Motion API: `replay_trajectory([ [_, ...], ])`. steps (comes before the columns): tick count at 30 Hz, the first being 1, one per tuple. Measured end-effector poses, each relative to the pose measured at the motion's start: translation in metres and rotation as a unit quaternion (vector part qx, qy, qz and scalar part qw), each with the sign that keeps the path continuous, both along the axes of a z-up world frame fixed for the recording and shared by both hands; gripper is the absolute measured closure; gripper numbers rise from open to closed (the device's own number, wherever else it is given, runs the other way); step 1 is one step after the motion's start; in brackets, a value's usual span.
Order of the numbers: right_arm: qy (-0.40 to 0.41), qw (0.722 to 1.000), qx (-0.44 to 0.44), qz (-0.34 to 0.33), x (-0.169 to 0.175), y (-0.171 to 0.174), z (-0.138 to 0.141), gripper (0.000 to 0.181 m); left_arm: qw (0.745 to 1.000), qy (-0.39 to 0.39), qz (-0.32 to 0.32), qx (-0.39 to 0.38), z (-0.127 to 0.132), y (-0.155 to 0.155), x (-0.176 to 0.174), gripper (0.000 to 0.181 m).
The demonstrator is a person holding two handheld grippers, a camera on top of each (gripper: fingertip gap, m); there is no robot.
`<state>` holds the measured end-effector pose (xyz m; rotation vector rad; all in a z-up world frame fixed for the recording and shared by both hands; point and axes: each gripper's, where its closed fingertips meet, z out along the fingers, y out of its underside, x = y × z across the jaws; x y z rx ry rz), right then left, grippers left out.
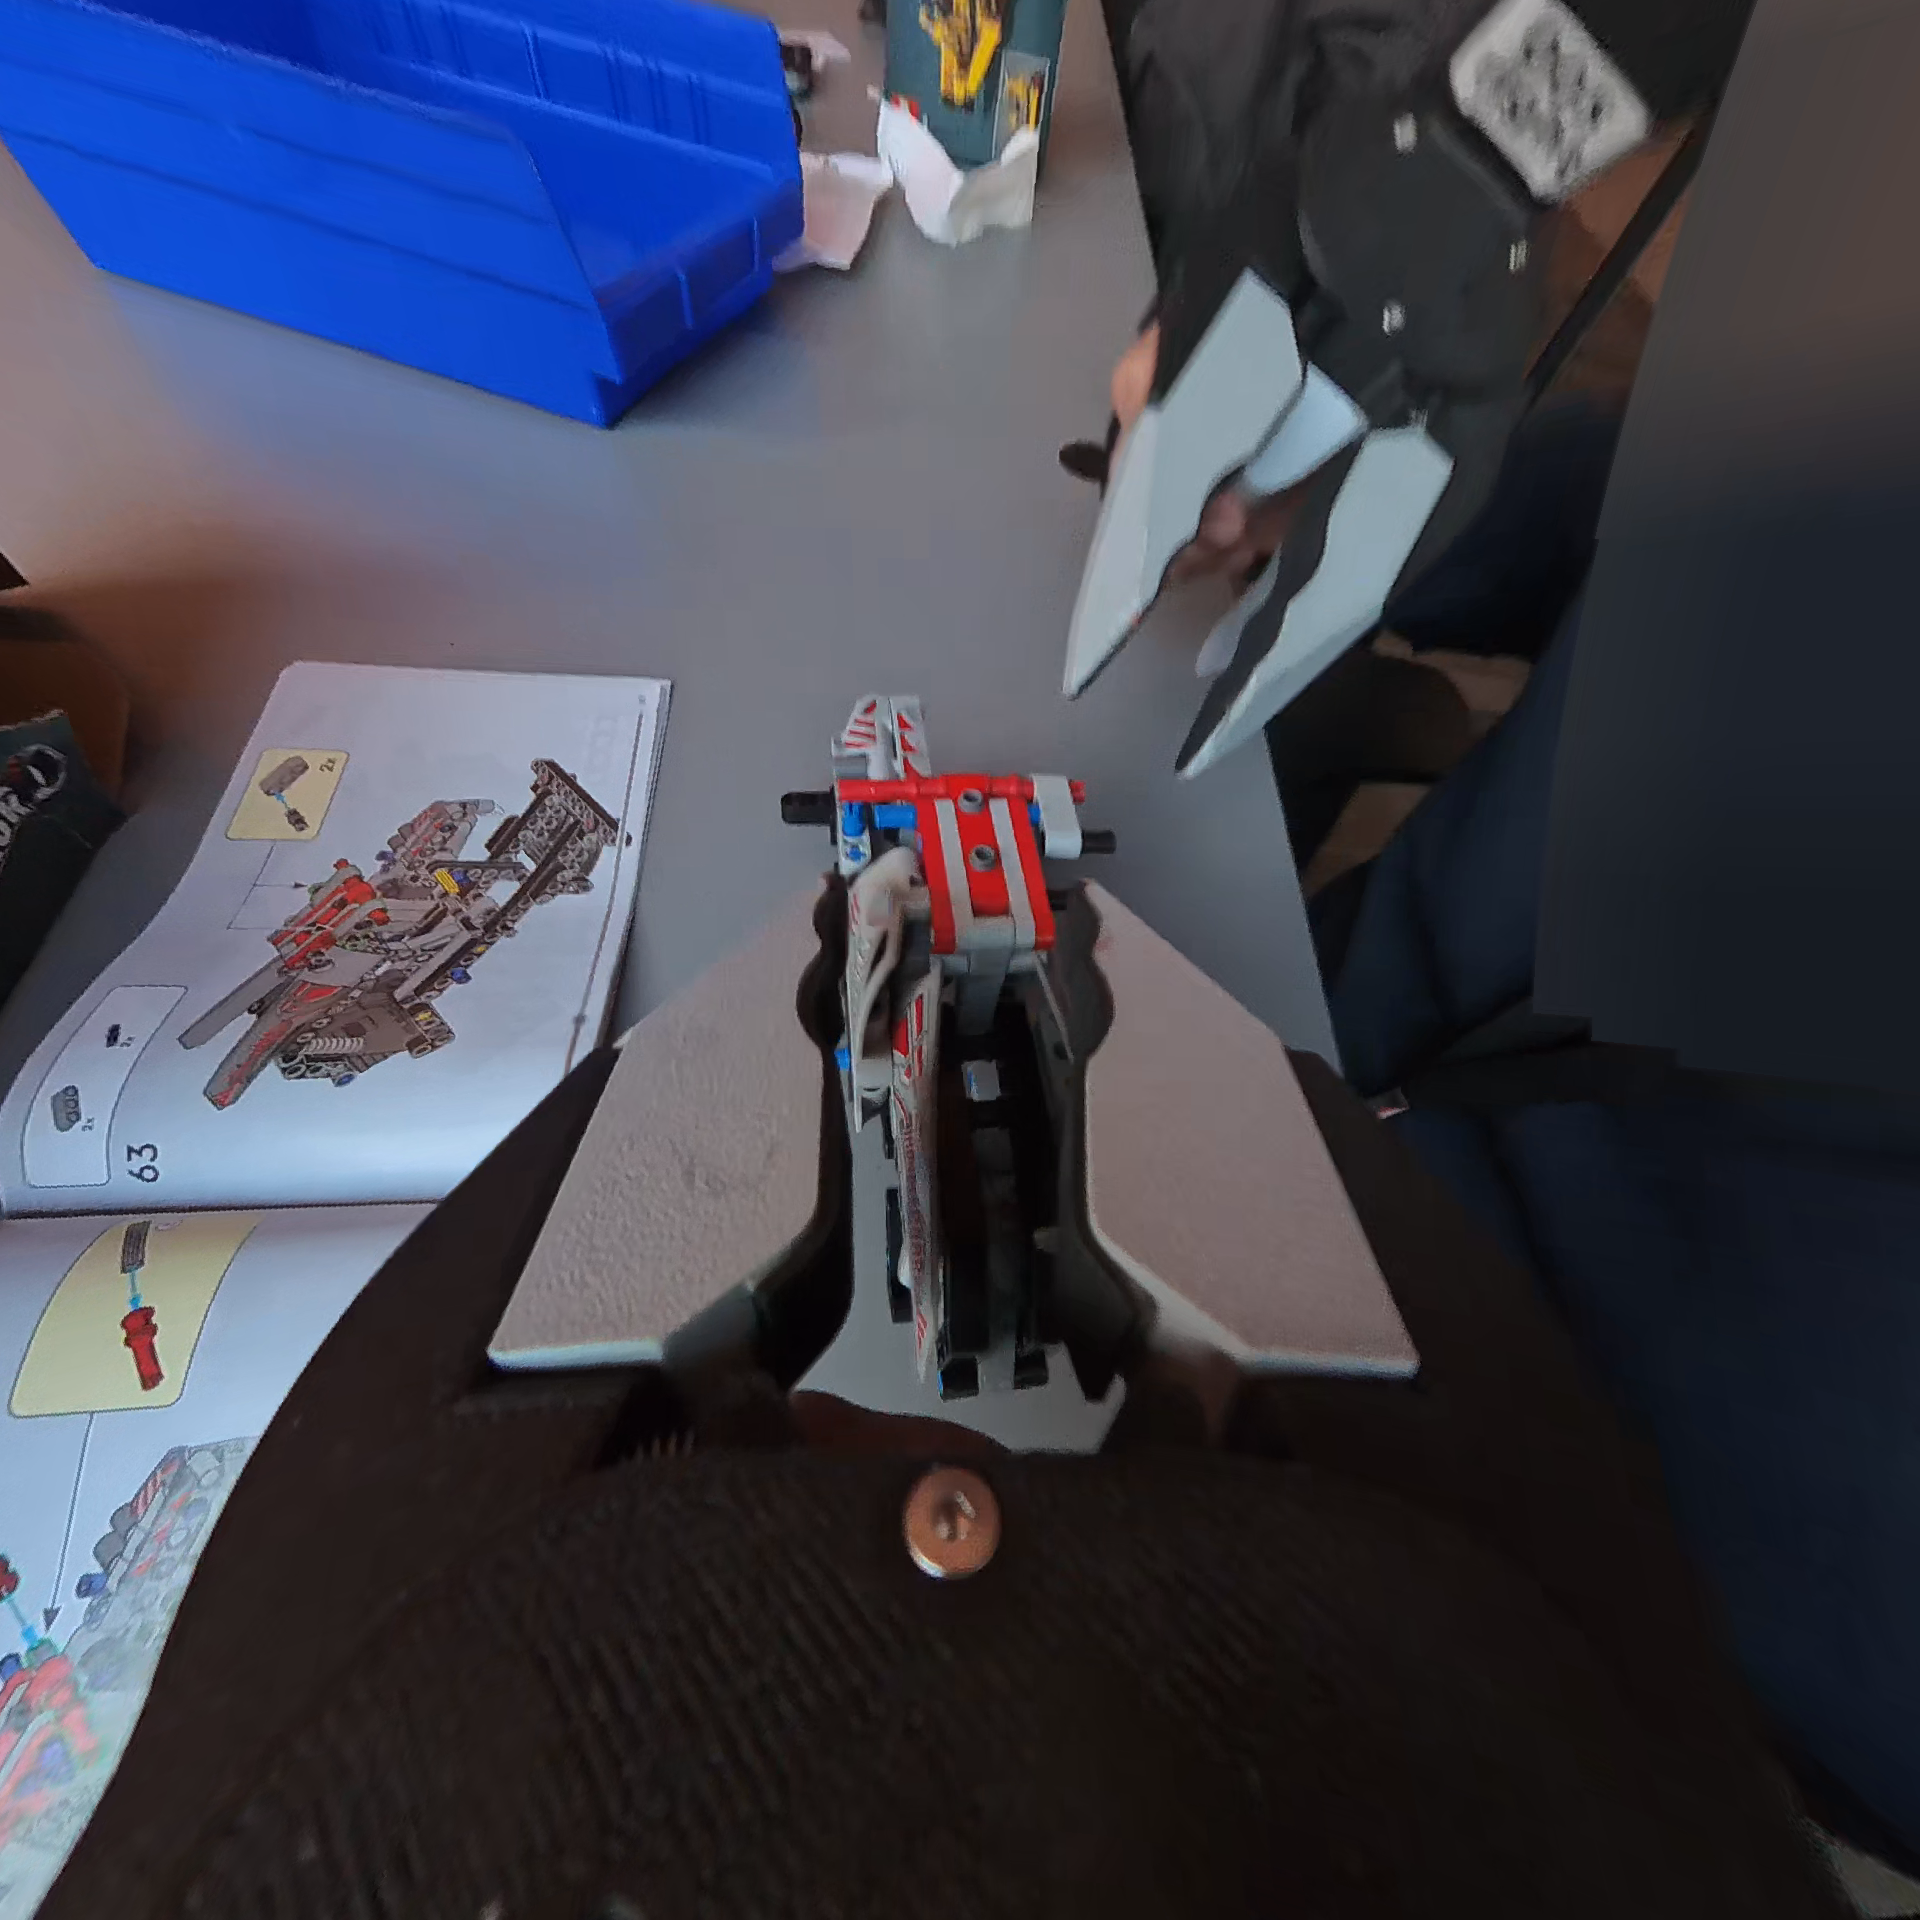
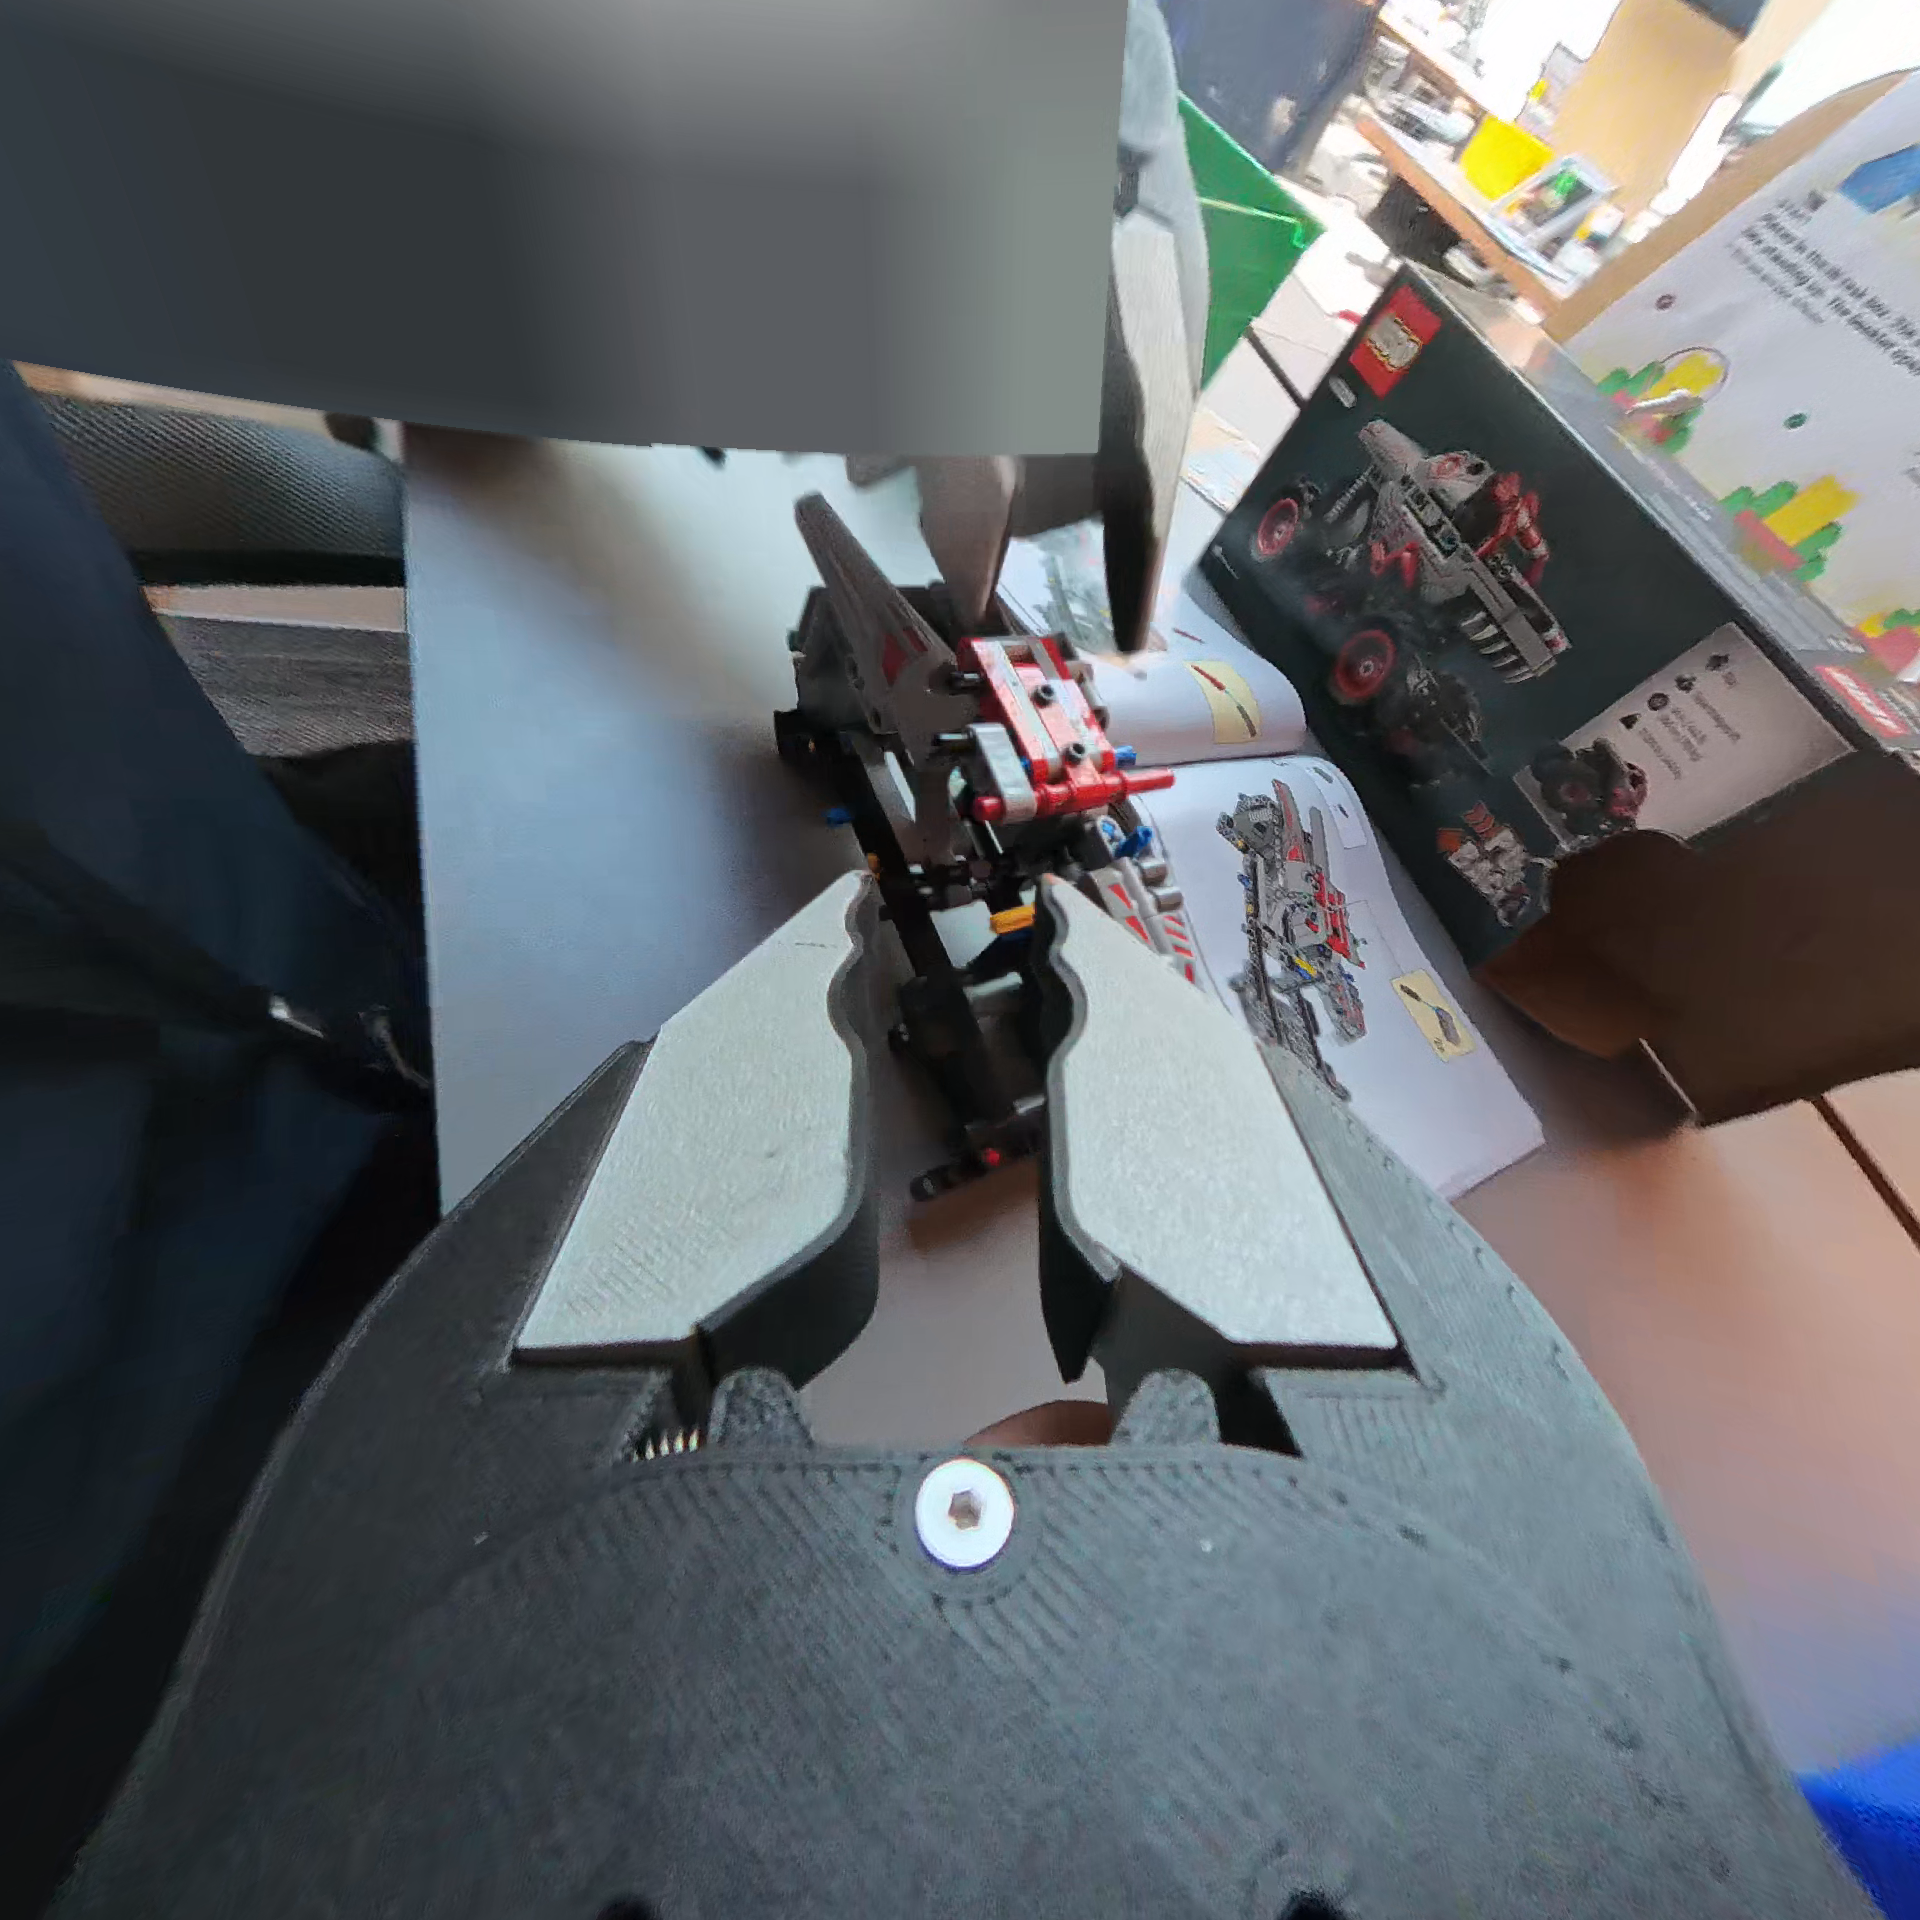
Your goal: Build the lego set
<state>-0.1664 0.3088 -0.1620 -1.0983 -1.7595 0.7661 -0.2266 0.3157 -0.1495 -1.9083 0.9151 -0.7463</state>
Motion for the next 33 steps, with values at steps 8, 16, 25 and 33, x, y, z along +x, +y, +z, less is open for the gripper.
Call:
replay_trajectory([
  [8,-0.015,0.95,-0.308,-0.046,-0.012,-0.025,-0.011,0.173,0.989,0.008,-0.05,-0.137,0.001,0.002,-0.001,0.139],
  [16,0.036,0.829,-0.557,-0.035,-0.031,-0.007,-0.001,0.158,0.975,0.073,-0.072,-0.198,-0.014,0.007,0.011,0.153],
  [25,0.019,0.811,-0.585,-0.02,-0.031,0.02,0.004,0.171,0.982,0.089,0.006,-0.165,-0.01,0.005,0.006,0.152],
  [33,-0.055,0.795,-0.604,0.022,-0.04,0.045,0.006,0.178,0.983,0.03,0.024,-0.181,-0.011,-0.004,0.004,0.162],
])
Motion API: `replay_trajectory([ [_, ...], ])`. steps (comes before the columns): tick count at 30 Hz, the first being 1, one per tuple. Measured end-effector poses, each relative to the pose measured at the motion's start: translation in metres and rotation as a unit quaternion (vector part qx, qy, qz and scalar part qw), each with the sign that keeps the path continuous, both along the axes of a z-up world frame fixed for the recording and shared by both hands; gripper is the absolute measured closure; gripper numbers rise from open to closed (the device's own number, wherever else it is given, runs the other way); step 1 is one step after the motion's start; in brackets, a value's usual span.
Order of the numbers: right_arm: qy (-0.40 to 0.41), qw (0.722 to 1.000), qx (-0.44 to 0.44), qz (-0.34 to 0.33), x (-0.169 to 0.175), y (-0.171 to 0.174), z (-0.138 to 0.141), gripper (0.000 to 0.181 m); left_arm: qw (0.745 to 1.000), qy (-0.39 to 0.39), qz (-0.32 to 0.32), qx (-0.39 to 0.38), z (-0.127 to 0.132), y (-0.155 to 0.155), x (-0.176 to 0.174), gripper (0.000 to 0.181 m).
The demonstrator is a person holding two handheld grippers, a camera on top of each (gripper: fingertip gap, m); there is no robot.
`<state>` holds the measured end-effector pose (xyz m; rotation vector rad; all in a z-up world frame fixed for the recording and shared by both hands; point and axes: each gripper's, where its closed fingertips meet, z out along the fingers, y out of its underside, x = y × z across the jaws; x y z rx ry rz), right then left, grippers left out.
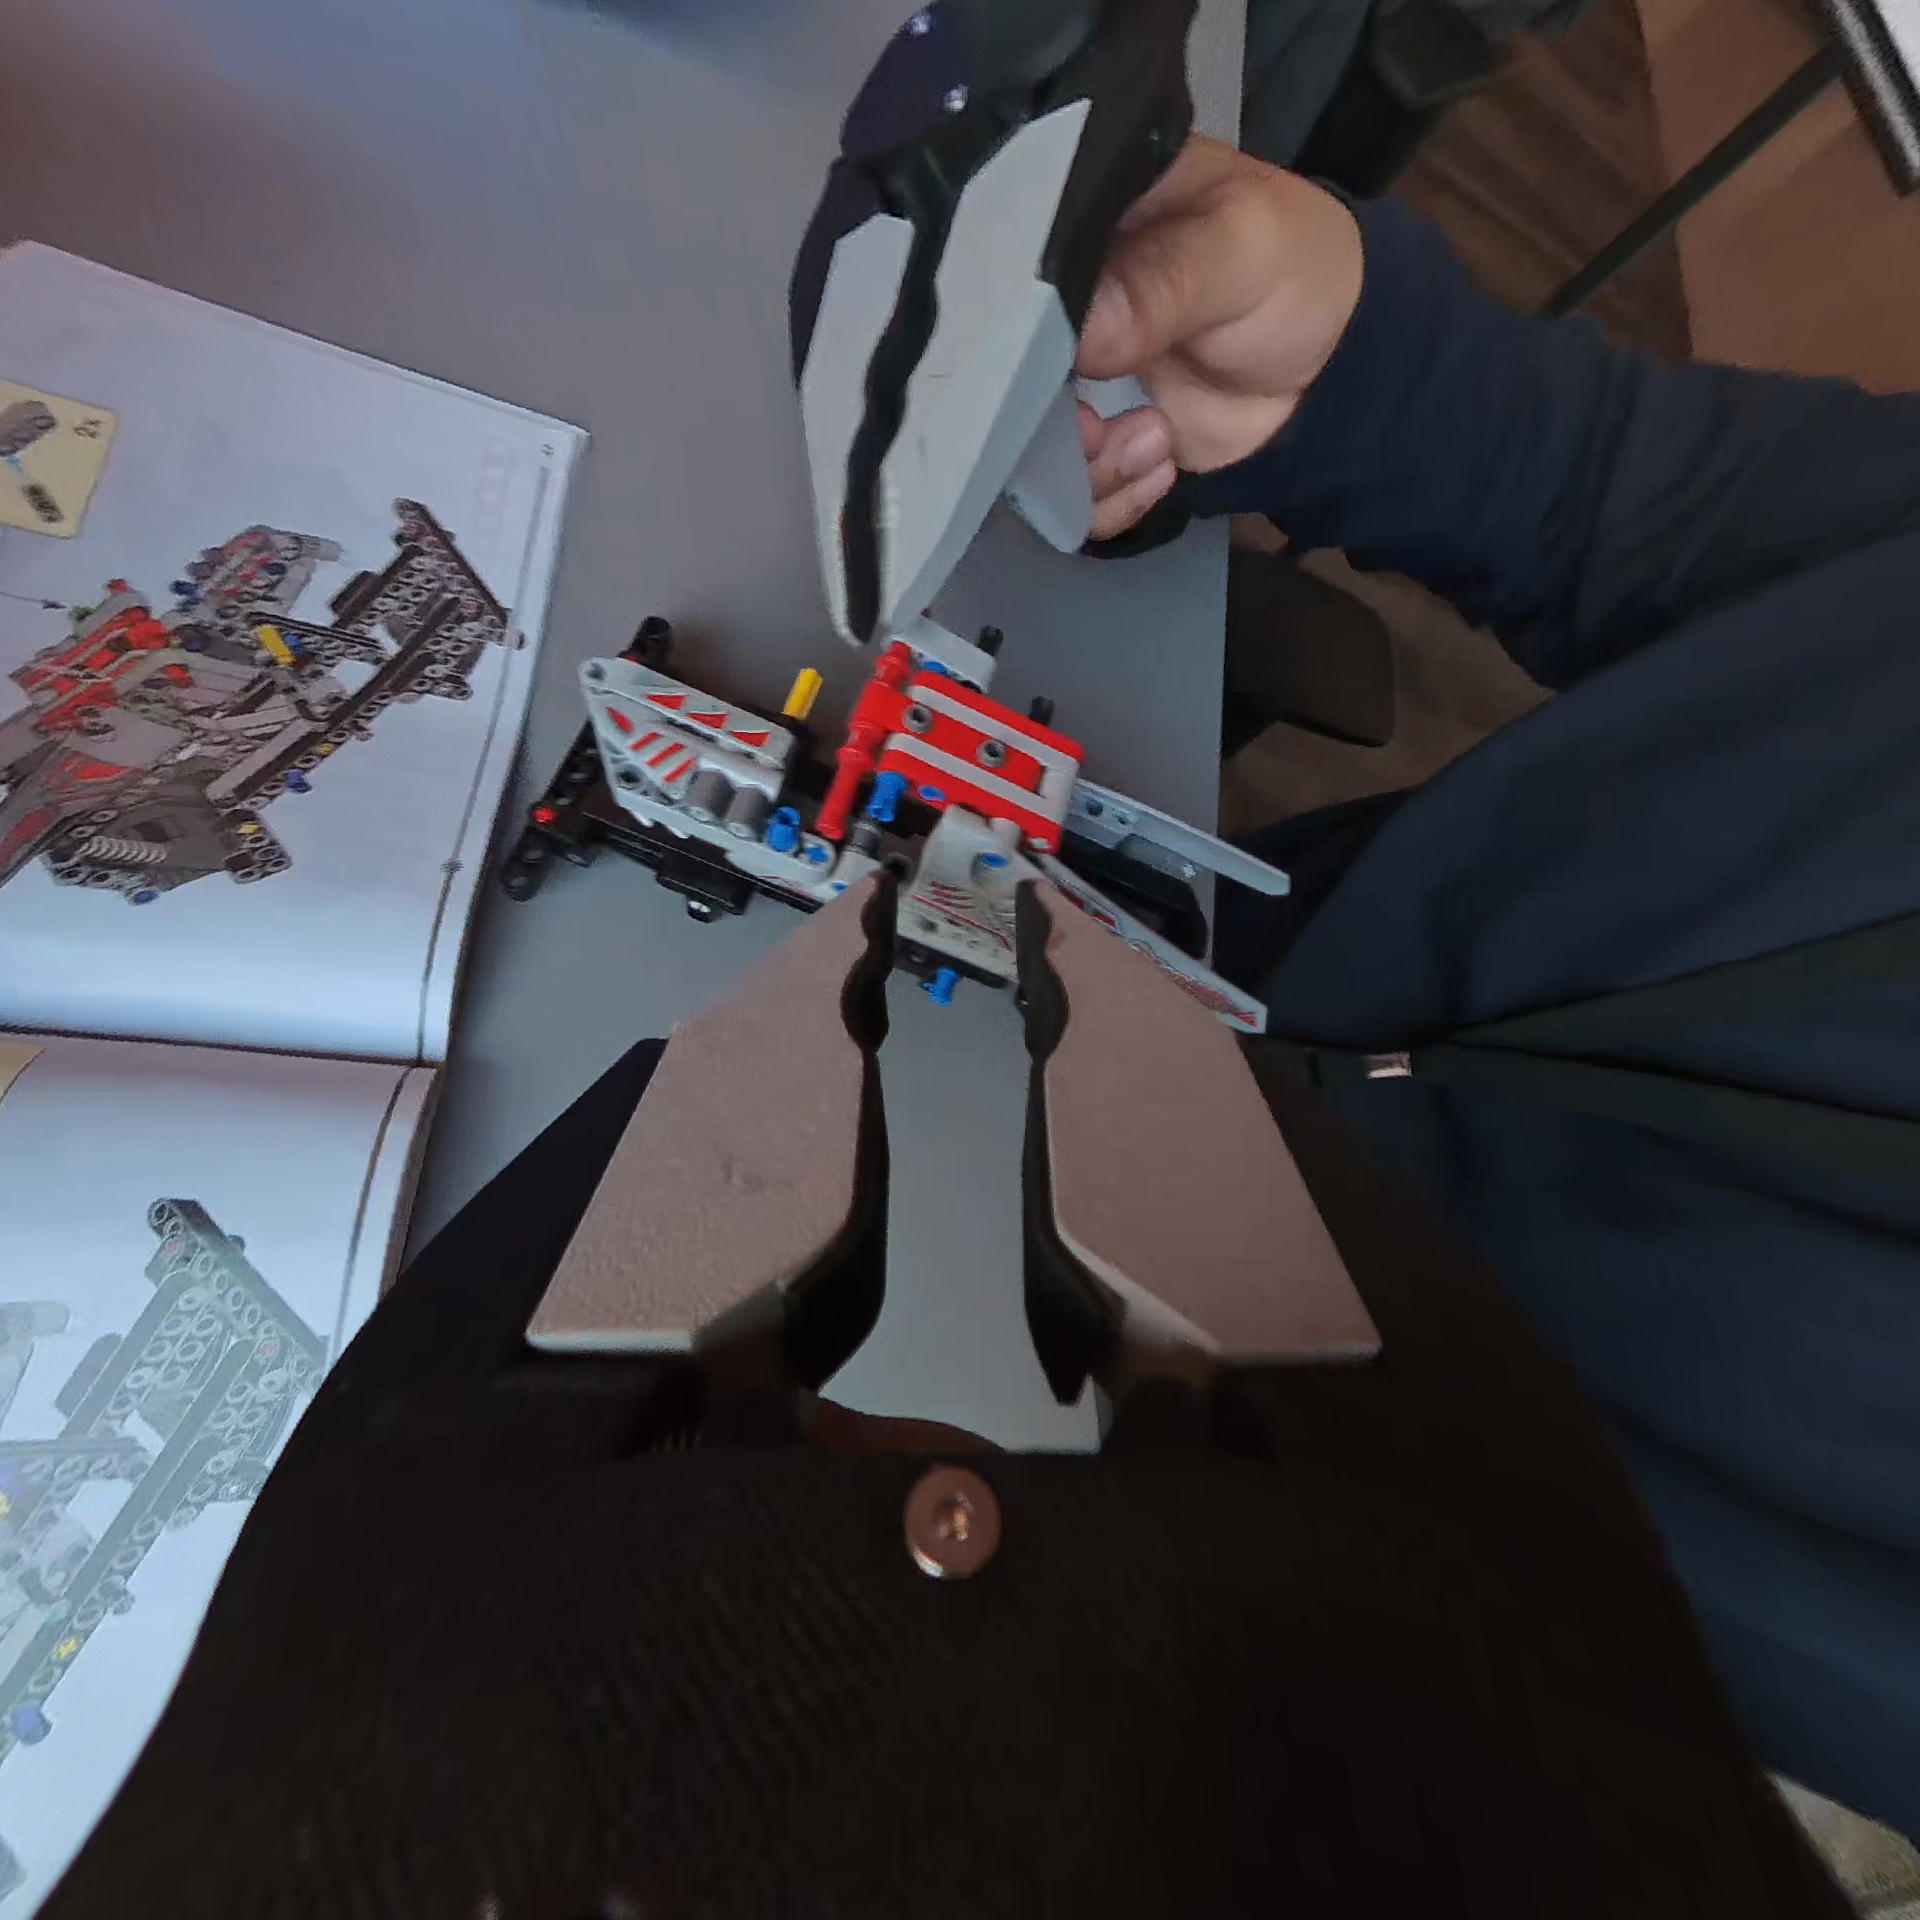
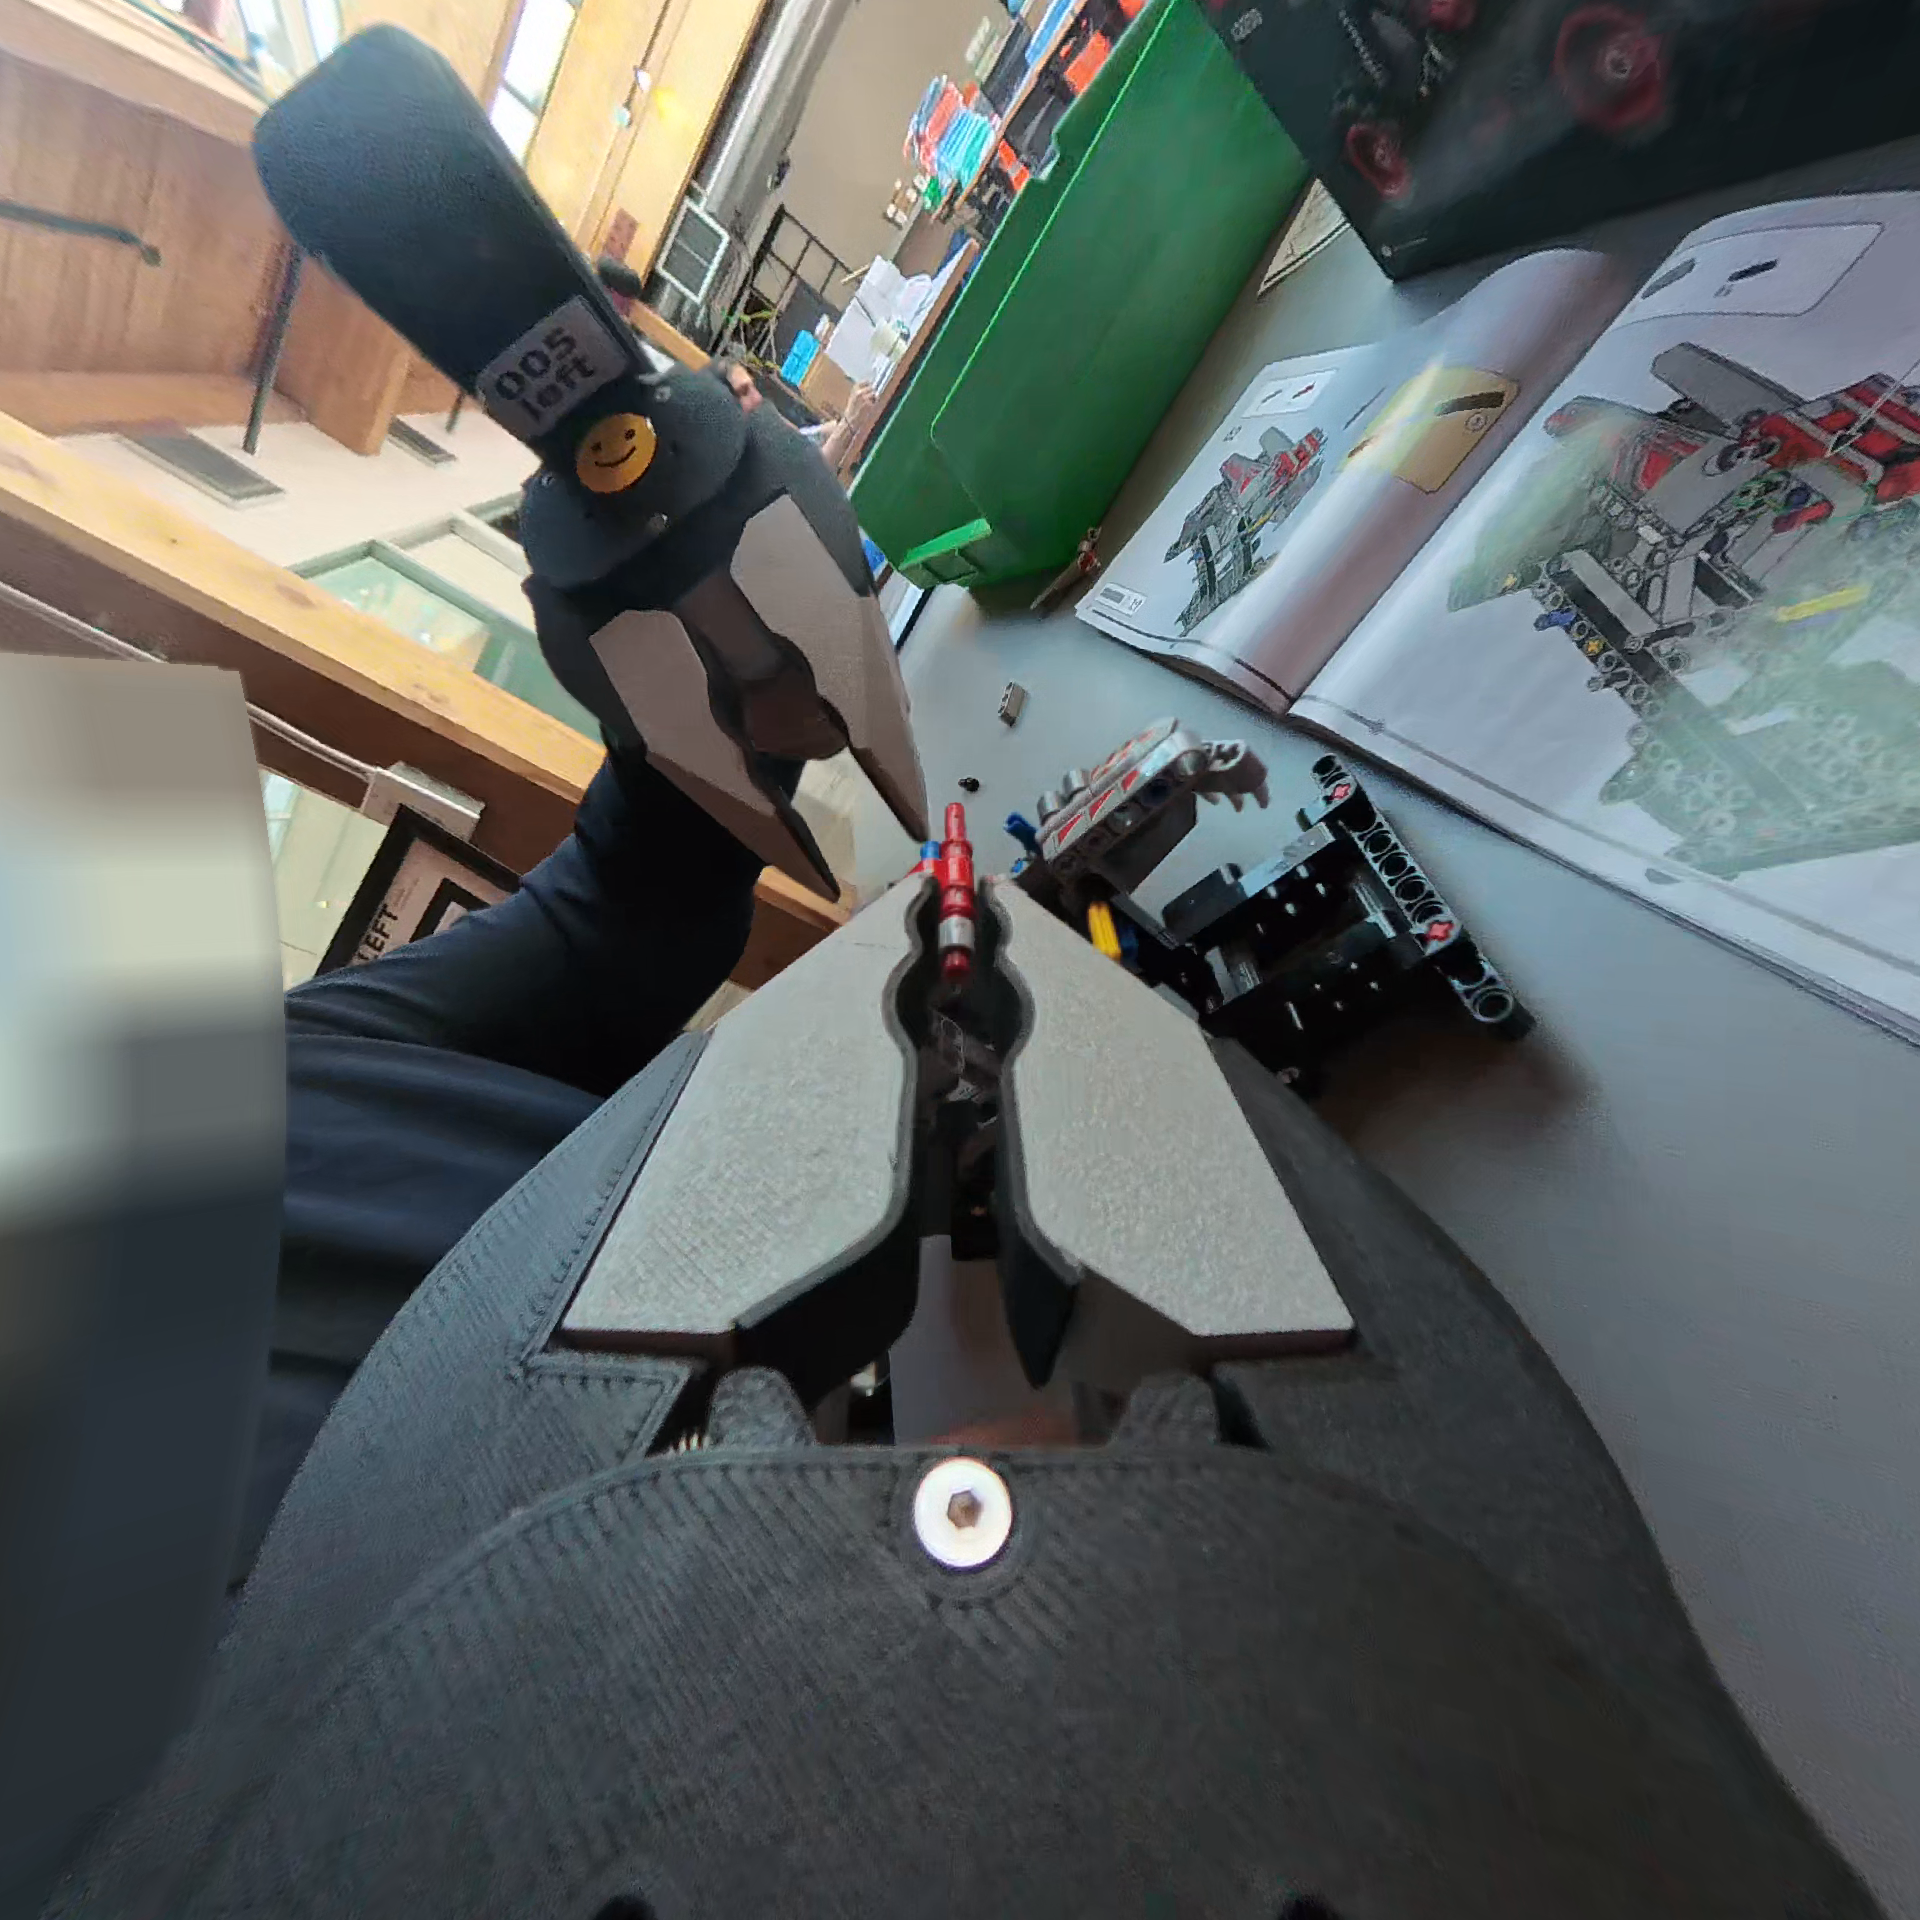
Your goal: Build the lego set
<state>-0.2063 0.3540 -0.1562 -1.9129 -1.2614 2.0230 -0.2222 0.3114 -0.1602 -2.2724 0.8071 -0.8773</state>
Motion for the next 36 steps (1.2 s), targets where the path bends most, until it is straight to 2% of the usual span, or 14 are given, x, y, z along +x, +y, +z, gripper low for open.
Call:
replay_trajectory([
  [3,-0.018,1.0,0.016,0.015,0.008,-0.001,-0.002,0.173,0.999,-0.034,0.017,-0.003,0.005,0.008,-0.005,0.157],
  [7,-0.031,0.999,0.017,0.042,0.015,-0.011,-0.006,0.166,0.999,-0.039,0.009,-0.011,0.005,0.02,-0.006,0.153],
  [11,-0.025,0.998,0.002,0.059,0.008,-0.019,-0.008,0.167,0.997,-0.055,-0.033,-0.041,0.004,0.026,0.007,0.154],
  [16,-0.011,0.997,-0.012,0.07,0.002,-0.021,-0.007,0.169,0.989,-0.043,-0.094,-0.102,-0.008,0.016,0.019,0.149],
  [24,0.007,0.995,0.046,0.083,-0.005,-0.019,0.005,0.17,0.981,-0.063,-0.114,-0.143,-0.001,0.016,0.015,0.155],
  [26,0.017,0.993,0.087,0.08,-0.008,-0.017,0.014,0.17,0.985,-0.061,-0.105,-0.126,0.004,0.018,0.014,0.156],
  [29,0.025,0.976,0.199,0.088,-0.008,-0.022,0.03,0.173,0.993,-0.038,-0.094,-0.067,0.017,0.017,0.014,0.163],
  [30,0.022,0.965,0.248,0.087,-0.008,-0.023,0.033,0.175,0.995,-0.027,-0.084,-0.038,0.021,0.017,0.014,0.17],
  [33,0.004,0.916,0.391,0.09,-0.008,-0.028,0.028,0.177,0.993,0.06,-0.053,0.088,0.018,0.015,0.011,0.172],
  [36,-0.001,0.887,0.45,0.108,-0.008,-0.039,0.018,0.176,0.982,0.116,-0.035,0.144,0.006,0.005,0.011,0.172],
])
